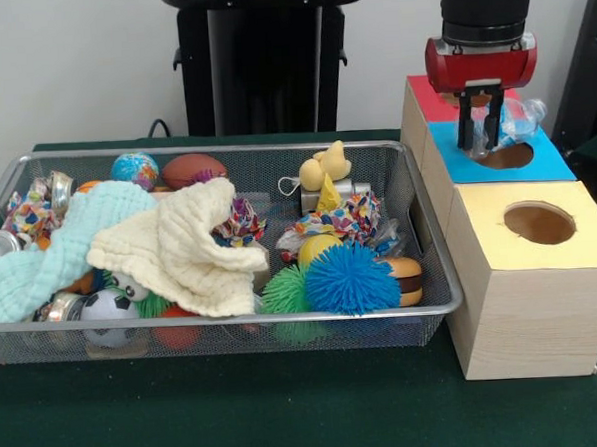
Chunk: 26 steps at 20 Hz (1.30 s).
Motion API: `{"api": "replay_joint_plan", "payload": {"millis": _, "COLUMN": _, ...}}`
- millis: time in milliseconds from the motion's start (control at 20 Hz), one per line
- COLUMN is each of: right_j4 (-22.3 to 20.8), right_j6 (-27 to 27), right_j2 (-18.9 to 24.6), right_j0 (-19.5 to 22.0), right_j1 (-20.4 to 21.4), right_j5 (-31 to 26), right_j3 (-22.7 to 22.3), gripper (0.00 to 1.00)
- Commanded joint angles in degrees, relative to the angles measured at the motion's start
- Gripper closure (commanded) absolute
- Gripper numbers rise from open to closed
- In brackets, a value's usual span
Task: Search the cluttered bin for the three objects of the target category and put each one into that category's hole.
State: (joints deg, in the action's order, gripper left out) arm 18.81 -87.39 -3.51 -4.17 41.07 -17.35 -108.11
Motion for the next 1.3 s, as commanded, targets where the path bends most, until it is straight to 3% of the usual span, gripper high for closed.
{"api": "replay_joint_plan", "payload": {"millis": 50, "right_j4": 2.65, "right_j6": -14.53, "right_j2": 1.92, "right_j0": -0.08, "right_j1": -3.51, "right_j5": -3.30, "right_j3": 0.07, "gripper": 1.00}}
{"api": "replay_joint_plan", "payload": {"millis": 1300, "right_j4": 5.03, "right_j6": -13.73, "right_j2": 3.31, "right_j0": 0.58, "right_j1": -4.23, "right_j5": -1.19, "right_j3": -0.37, "gripper": 1.00}}
